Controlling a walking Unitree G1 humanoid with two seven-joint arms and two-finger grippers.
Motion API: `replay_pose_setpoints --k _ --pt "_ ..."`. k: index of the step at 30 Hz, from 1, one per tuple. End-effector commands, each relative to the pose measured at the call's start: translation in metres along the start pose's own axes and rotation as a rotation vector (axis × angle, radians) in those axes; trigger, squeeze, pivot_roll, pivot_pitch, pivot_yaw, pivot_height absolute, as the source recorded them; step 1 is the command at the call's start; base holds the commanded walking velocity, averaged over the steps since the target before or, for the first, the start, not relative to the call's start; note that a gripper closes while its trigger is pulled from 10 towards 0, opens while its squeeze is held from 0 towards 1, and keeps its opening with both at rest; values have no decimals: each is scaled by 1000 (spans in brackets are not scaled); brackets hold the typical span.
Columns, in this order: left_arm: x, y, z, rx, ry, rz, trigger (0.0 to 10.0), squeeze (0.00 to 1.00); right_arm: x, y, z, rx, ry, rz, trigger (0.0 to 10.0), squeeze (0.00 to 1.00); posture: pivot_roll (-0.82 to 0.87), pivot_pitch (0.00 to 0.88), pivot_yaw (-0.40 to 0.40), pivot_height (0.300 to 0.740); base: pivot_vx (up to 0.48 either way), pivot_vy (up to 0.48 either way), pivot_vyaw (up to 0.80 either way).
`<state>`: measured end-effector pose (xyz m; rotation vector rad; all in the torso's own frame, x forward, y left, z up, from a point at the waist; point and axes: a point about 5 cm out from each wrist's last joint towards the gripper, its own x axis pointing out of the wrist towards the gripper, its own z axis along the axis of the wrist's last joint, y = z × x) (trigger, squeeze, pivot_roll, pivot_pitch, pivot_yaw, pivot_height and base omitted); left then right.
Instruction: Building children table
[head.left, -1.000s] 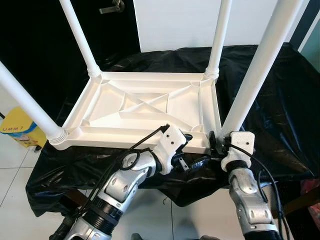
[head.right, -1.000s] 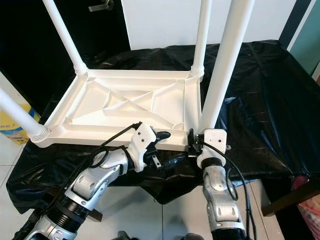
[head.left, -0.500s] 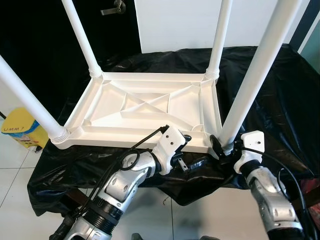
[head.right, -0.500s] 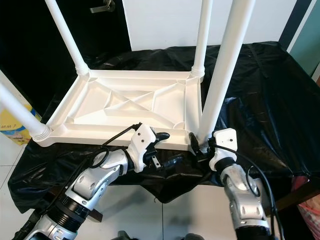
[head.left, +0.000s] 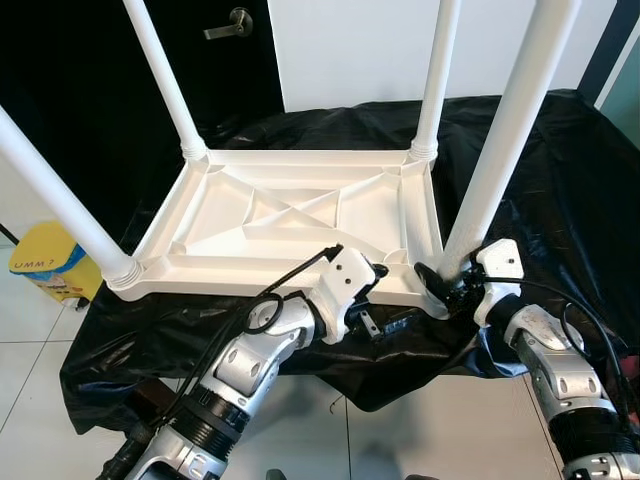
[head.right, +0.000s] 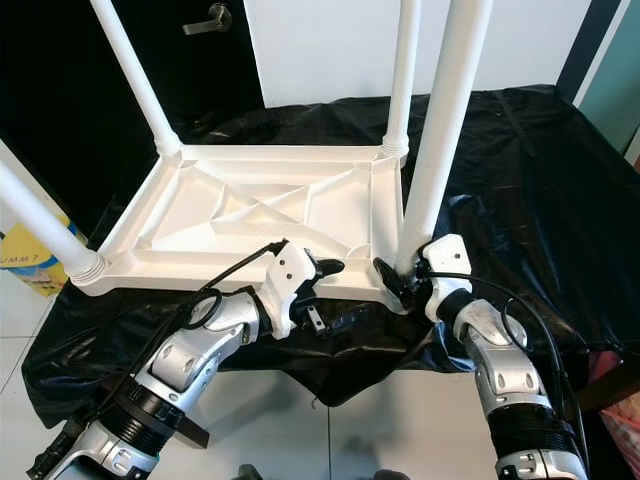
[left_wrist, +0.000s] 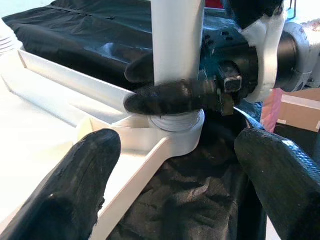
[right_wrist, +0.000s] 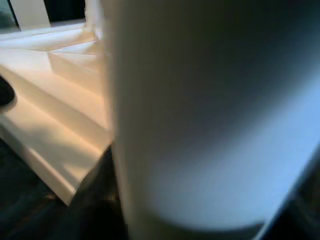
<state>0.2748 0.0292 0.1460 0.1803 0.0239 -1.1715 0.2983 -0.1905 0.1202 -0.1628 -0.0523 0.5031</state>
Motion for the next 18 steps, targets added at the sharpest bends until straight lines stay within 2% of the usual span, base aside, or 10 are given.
replay_pose_setpoints --k 1,11,12,13,18 --pt "-1 -4 0 13 5 -64 10000 0 -1 6 -5 -6 23 23 0 0 -177 12 58 740 0 0 0" --pt "-1 -5 -1 7 5 -64 10000 0 -10 6 -13 25 29 -27 0 0 -181 24 58 740 0 0 0" --pt "-1 -5 -2 6 4 -64 10000 0 -12 6 -14 37 28 -63 10000 0 -181 24 58 740 0 0 0" --pt "-1 -5 -2 6 4 -64 10000 0 -12 6 -14 37 28 -63 10000 0 -181 24 58 740 0 0 0" --pt "0 -6 -2 2 3 -68 10000 0 -17 6 -14 38 45 -292 10000 0 -183 29 55 740 0 0 0"
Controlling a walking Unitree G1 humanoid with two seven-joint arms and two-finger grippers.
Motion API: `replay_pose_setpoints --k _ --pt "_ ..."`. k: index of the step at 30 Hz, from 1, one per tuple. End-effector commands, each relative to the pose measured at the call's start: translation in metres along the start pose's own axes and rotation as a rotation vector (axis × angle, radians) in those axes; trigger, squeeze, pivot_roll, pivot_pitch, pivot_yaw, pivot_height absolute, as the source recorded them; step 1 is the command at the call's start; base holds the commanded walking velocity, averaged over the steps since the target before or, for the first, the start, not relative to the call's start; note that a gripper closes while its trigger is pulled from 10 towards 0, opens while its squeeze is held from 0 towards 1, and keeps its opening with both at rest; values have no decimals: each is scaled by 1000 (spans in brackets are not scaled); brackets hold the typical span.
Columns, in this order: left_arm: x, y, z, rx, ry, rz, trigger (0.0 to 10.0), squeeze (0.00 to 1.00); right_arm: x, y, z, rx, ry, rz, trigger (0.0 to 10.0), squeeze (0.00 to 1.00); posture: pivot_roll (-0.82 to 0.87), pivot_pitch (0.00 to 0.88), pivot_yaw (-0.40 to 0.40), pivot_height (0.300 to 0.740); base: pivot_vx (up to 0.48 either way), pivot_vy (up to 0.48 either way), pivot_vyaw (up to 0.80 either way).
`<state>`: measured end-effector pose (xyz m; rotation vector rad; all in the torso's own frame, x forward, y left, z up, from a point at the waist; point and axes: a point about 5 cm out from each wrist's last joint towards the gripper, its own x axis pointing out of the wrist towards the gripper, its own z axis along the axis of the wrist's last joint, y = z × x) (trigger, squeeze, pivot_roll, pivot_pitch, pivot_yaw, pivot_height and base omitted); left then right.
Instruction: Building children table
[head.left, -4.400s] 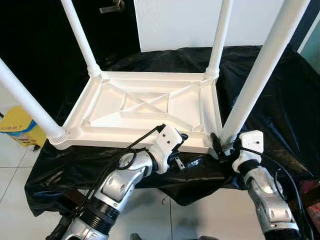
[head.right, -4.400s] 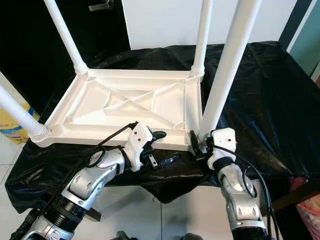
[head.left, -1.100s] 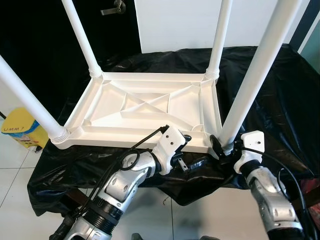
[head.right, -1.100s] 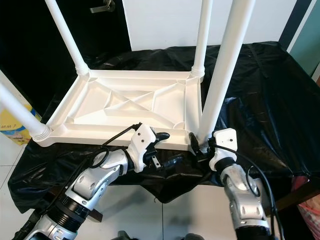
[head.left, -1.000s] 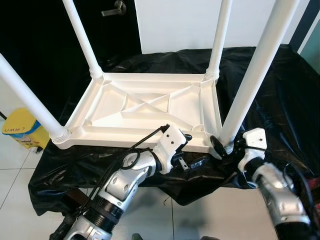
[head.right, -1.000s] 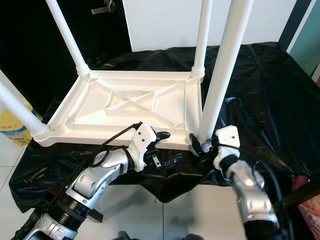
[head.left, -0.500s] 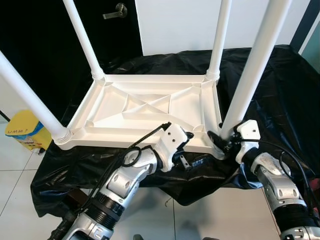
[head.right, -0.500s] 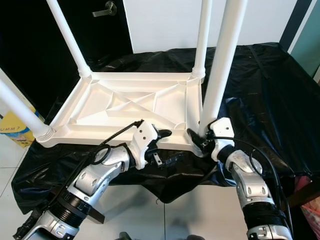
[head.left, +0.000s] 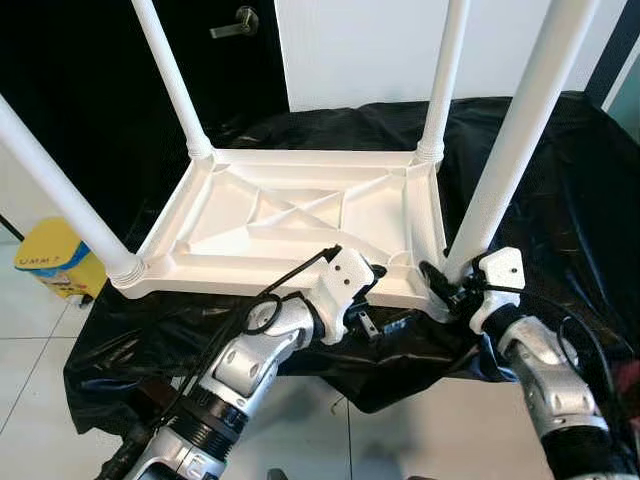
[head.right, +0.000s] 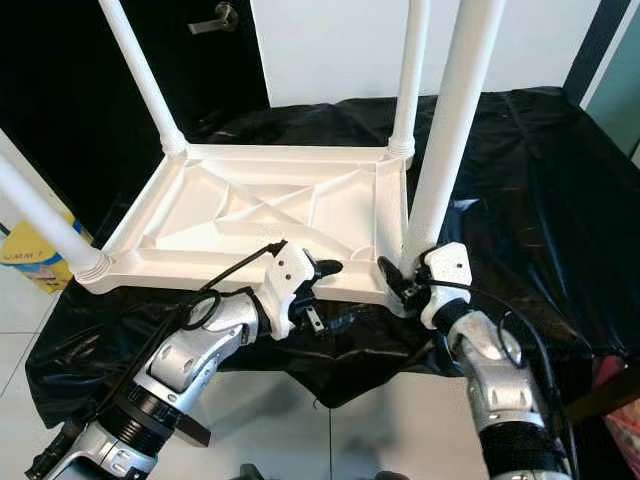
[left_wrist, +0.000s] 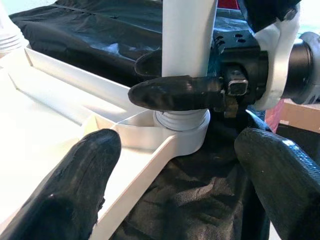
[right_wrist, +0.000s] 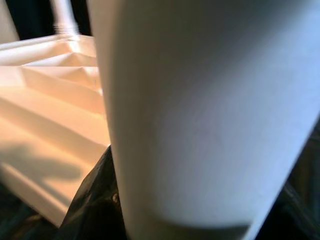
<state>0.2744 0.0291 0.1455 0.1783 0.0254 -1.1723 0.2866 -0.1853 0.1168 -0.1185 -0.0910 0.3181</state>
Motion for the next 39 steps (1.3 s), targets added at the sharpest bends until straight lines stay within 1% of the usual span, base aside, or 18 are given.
replay_pose_setpoints --k 1,2,3,4,5,8,9,13,17,18,23,34,35,36,37,38,39 --pt "0 -6 -1 4 3 -67 10000 0 -8 -7 -12 -1 76 -104 10000 0 -183 29 55 740 0 0 0" --pt "0 -6 -1 4 3 -67 10000 0 -8 -6 -12 7 75 -132 10000 0 -183 30 55 740 0 0 0" --pt "0 -6 -1 4 3 -67 10000 0 -8 -6 -12 7 75 -132 10000 0 -183 30 55 740 0 0 0" --pt "0 -6 -2 4 4 -67 10000 0 -9 -4 -13 9 80 -172 10000 0 -183 31 56 740 0 0 0" --pt "0 -6 -2 4 4 -67 10000 0 -9 -4 -13 9 80 -172 10000 0 -183 31 56 740 0 0 0" --pt "-1 -7 -2 1 6 -66 10000 0 -11 5 -19 39 103 -301 10000 0 -177 33 52 740 0 0 0" --pt "-1 -7 -2 1 6 -66 10000 0 -11 5 -19 39 103 -301 10000 0 -177 33 52 740 0 0 0" --pt "-2 -9 -3 -4 6 -69 10000 0 -13 15 -23 57 127 -417 10000 0 -174 36 49 740 0 0 0" --pt "-2 -9 -3 -5 5 -69 10000 0 -13 20 -23 65 136 -455 10000 0 -176 37 49 740 0 0 0" --pt "-1 -10 -3 -8 1 -68 10000 0 -13 27 -23 87 149 -498 10000 0 -180 33 44 740 0 0 0" --pt "0 -9 -3 -8 -3 -67 10000 0 -10 34 -19 93 142 -522 10000 0 -183 28 40 740 0 0 0" --pt "0 -7 -3 3 2 -67 10000 0 -8 34 -18 75 144 -543 10000 0 -173 4 36 740 0 0 0" --pt "0 -6 -3 6 2 -66 10000 0 -5 35 -15 65 131 -541 10000 90 -171 1 36 740 0 0 0" --pt "0 -6 -3 6 2 -66 10000 0 -5 35 -15 65 131 -541 10000 90 -171 1 36 740 0 0 0" --pt "0 -6 -2 9 3 -64 10000 0 -4 35 -14 61 125 -540 10000 875 -169 0 36 740 0 0 0" --pt "0 -5 -2 11 4 -61 10000 0 -1 35 -12 61 121 -536 10000 1000 -165 0 35 740 0 0 0" --pt "0 -5 -2 12 3 -60 10000 0 -1 34 -11 63 118 -529 10000 1000 -165 0 35 740 0 0 0"
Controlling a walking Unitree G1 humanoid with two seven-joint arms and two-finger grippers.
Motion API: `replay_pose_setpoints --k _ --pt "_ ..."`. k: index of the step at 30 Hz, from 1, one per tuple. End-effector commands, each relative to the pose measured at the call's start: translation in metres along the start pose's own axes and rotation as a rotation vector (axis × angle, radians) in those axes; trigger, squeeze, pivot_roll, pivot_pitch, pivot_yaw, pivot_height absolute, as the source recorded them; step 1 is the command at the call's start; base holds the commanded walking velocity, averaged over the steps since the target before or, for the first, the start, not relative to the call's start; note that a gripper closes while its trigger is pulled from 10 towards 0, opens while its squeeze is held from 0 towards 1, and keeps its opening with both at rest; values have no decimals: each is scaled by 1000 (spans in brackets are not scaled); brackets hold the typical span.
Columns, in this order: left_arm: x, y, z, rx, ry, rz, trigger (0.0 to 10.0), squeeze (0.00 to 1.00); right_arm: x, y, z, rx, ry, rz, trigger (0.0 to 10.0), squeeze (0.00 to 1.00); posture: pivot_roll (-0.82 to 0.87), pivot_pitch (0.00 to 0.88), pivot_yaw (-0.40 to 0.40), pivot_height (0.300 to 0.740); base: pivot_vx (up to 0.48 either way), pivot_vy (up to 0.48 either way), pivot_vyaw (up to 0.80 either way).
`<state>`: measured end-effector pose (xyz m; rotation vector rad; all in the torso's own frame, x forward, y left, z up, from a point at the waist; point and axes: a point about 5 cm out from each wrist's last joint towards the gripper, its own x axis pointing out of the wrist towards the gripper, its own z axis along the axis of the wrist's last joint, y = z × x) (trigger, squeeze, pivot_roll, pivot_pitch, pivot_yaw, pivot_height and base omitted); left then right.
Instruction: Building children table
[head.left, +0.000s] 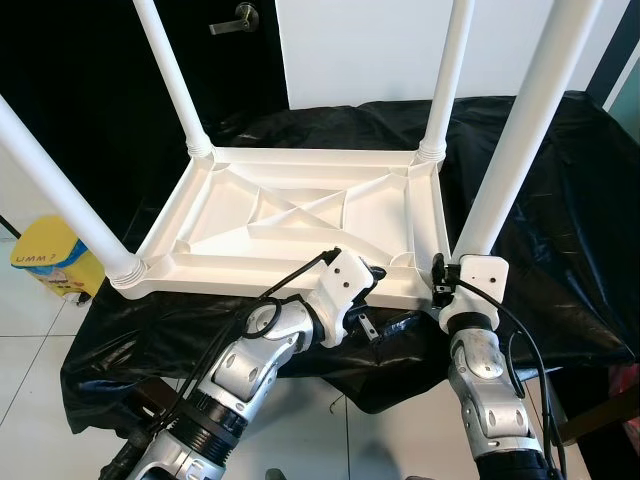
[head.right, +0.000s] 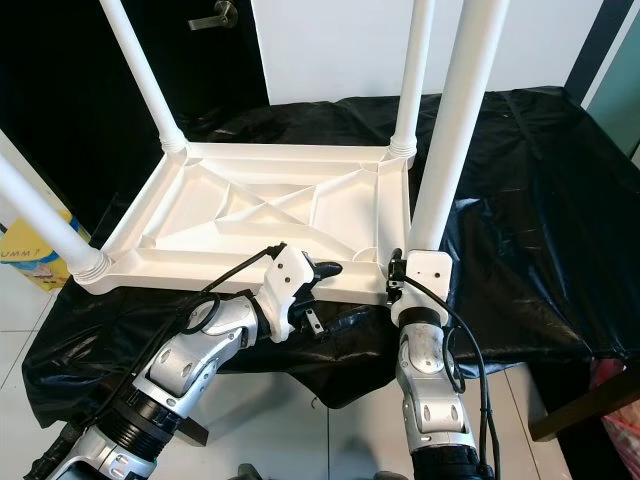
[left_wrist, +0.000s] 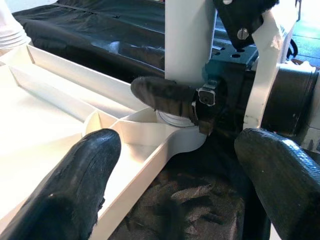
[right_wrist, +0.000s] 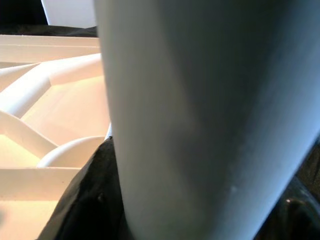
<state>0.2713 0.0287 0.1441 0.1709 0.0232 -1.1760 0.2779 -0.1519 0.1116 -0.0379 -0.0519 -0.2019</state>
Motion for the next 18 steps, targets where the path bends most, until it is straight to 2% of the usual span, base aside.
replay_pose_setpoints --k 1,8,14,15,18 --pt "0 -2 -1 16 9 -56 10000 0 -1 -2 -10 -14 55 -6 10000 1000 -165 0 35 740 0 0 0" --pt "1 -1 1 18 4 -49 10000 0 0 -3 -5 -9 20 23 10000 1000 -164 11 36 740 0 0 0" --pt "1 -1 1 12 2 -49 10000 0 2 -14 0 -19 -8 90 10000 1000 -172 22 45 740 0 0 0" --pt "1 -1 0 13 5 -52 10000 0 3 -19 1 -24 -18 142 10000 149 -174 25 50 740 0 0 0" --pt "1 -1 0 13 5 -54 10000 0 4 -20 2 -25 -22 161 10000 149 -174 25 50 740 0 0 0"
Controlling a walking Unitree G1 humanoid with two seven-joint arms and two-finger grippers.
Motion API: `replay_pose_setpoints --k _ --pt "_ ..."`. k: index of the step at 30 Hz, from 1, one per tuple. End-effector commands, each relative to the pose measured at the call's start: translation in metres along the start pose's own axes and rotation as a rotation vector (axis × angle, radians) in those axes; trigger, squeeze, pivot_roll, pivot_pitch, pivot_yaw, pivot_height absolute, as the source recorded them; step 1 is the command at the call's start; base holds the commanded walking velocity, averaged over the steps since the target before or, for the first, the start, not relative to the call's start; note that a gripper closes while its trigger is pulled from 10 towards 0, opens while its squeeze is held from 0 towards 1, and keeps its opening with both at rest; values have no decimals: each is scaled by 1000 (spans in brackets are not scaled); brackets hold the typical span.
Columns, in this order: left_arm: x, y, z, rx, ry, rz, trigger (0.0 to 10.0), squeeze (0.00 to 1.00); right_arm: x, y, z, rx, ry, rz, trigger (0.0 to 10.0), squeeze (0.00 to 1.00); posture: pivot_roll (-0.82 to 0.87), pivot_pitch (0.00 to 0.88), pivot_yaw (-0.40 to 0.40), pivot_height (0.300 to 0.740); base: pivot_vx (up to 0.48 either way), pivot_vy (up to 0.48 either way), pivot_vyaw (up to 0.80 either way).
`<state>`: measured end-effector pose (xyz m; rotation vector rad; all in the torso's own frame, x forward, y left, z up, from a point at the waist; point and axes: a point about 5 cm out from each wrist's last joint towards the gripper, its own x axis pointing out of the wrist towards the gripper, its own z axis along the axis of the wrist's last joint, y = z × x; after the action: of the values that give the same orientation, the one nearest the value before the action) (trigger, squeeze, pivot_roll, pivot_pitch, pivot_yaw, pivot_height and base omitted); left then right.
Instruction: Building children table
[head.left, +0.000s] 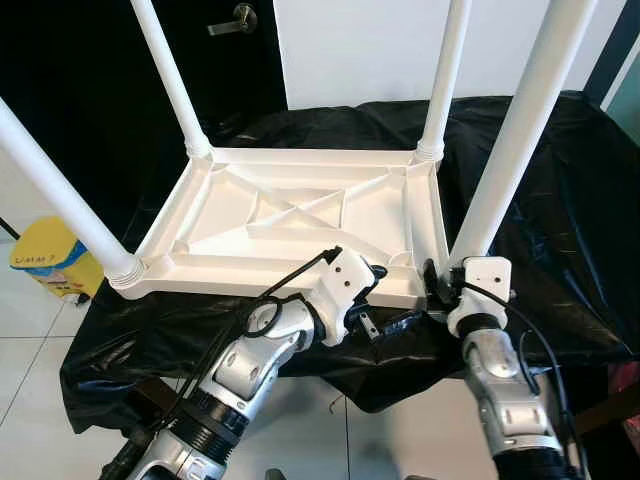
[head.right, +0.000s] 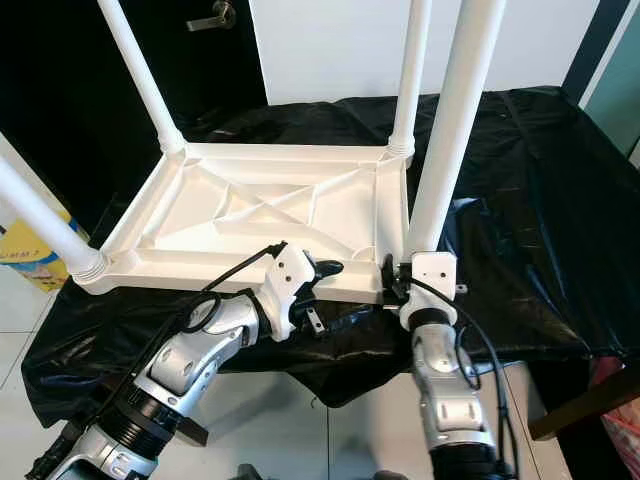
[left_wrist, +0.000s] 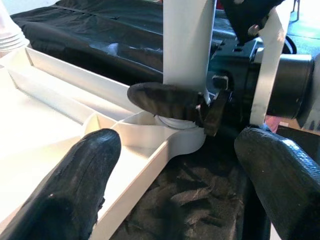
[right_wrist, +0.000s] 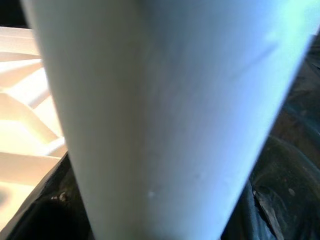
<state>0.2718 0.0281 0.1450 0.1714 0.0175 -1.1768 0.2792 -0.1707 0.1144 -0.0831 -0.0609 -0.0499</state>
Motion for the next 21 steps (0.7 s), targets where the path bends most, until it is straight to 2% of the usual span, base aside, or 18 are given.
replay_pose_setpoints --k 1,2,6,9,11,15,18,21 --pt "0 -2 0 10 9 -53 10000 0 -2 -2 0 15 -7 8 10000 149 -174 25 50 740 0 0 0" --pt "0 -2 0 10 10 -56 10000 0 -1 -6 1 6 -15 40 10000 0 -175 27 53 740 0 0 0" --pt "-1 -1 0 10 13 -60 10000 0 0 -18 4 -21 -33 142 10000 0 -173 30 54 740 0 0 0" --pt "-1 -2 -1 11 15 -61 10000 0 3 -31 2 3 -22 240 10000 0 -172 28 56 740 0 0 0" --pt "-1 -2 -1 11 16 -63 10000 0 5 -34 2 -6 -19 284 10000 0 -173 24 58 740 0 0 0" --pt "-1 -3 -1 12 16 -66 10000 0 10 -38 1 -22 -6 362 10000 0 -173 23 58 740 0 0 0" --pt "0 -1 0 16 14 -67 10000 0 20 -37 5 -52 -5 461 10000 0 -174 11 57 740 0 0 0" --pt "1 -1 0 19 13 -66 10000 0 28 -34 11 -71 -20 508 10000 0 -173 10 57 740 0 0 0"
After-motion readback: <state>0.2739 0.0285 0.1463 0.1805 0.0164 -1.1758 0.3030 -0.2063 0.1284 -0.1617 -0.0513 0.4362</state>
